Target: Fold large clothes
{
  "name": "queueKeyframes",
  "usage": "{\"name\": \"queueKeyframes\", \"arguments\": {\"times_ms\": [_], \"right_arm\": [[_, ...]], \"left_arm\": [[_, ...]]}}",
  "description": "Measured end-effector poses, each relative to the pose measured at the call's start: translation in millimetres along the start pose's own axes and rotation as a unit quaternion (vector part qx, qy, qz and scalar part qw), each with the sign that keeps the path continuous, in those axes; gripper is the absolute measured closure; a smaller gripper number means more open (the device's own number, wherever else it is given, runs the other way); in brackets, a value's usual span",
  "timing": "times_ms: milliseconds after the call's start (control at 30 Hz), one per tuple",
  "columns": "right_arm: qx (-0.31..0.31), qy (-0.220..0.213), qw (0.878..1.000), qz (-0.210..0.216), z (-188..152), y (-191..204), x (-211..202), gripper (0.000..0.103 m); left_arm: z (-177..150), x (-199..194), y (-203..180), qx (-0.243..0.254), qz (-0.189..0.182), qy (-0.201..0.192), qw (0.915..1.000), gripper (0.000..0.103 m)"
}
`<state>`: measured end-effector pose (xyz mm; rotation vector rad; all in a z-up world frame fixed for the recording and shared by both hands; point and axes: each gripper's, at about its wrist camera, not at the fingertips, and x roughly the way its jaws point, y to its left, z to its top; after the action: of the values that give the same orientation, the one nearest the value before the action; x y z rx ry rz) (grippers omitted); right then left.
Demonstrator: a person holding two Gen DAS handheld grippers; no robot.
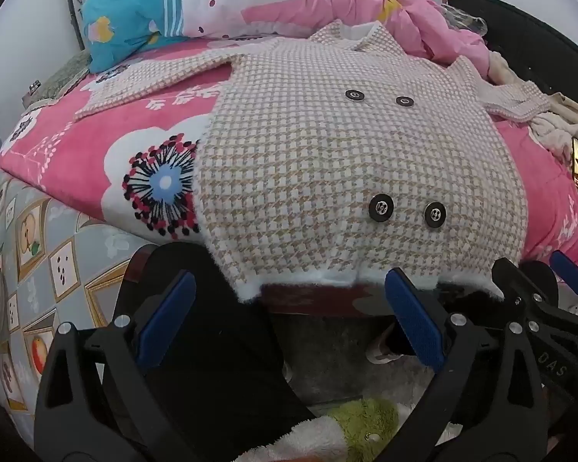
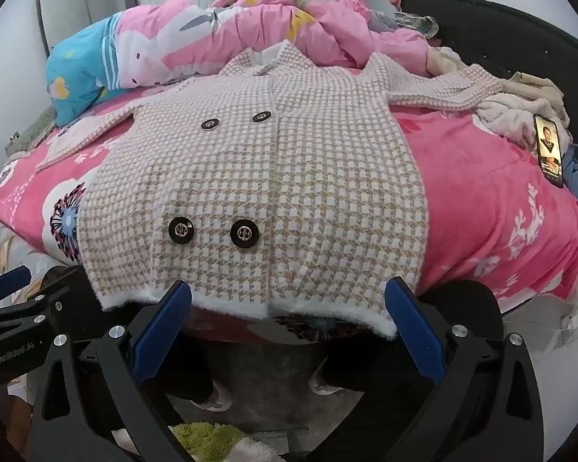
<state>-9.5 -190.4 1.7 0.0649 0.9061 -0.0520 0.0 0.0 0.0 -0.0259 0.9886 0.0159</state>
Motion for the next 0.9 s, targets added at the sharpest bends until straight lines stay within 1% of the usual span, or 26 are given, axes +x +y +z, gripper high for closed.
{"name": "queueKeyframes", "arguments": {"times_ms": [267, 333, 400, 533, 900], "right_arm": [[-0.003, -0.004, 1.000, 0.002, 3, 0, -1, 0.005], [-0.005, -0.005, 1.000, 0.003, 3, -8, 0, 0.005], [-0.004, -0.003, 1.000, -0.007, 3, 0, -1, 0.005], [-0.005, -0.005, 1.000, -0.009, 3, 1, -3, 0.005], [-0.004, -0.006, 1.000, -0.004, 4, 1, -8, 0.005]], "left_arm": [[0, 0, 0, -0.001, 0.001, 0.001, 1.0000, 0.008], [-1, -1, -1, -0.002, 0.002, 0.000, 1.0000, 0.008], [-1, 0, -2, -0.002, 0.001, 0.000, 1.0000, 0.008], [-1, 3, -4, -0.002, -0.001, 0.002, 1.0000, 0.008], [-2, 2, -3, -0.005, -0.005, 0.003, 1.0000, 0.008]]}}
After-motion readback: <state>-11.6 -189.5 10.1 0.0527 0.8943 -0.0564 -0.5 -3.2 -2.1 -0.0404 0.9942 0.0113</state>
